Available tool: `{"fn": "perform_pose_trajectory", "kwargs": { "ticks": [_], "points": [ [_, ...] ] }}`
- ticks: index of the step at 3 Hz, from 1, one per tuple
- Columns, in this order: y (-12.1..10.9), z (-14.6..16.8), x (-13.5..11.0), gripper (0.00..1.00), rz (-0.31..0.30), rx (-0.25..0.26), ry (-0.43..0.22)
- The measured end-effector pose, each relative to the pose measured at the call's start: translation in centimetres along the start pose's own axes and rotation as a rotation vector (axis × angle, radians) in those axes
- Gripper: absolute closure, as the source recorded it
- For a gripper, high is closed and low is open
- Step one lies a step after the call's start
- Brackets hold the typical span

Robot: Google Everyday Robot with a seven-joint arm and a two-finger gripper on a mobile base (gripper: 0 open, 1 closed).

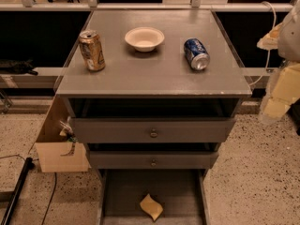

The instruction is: Pick sponge from bottom drawer and place on counter

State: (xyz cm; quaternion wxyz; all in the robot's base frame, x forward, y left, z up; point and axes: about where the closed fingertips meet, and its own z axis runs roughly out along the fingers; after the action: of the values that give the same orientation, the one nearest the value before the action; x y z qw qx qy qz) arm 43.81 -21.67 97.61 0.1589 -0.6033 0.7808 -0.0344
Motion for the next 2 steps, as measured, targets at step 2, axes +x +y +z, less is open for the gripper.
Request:
{"fn": "perform_pose_trajectory", "kwargs": {
  "ticks": [2],
  "points": [
    [-0.2, 0.0, 1.1, 0.0, 0.037, -0.009, -0.086]
  ]
}}
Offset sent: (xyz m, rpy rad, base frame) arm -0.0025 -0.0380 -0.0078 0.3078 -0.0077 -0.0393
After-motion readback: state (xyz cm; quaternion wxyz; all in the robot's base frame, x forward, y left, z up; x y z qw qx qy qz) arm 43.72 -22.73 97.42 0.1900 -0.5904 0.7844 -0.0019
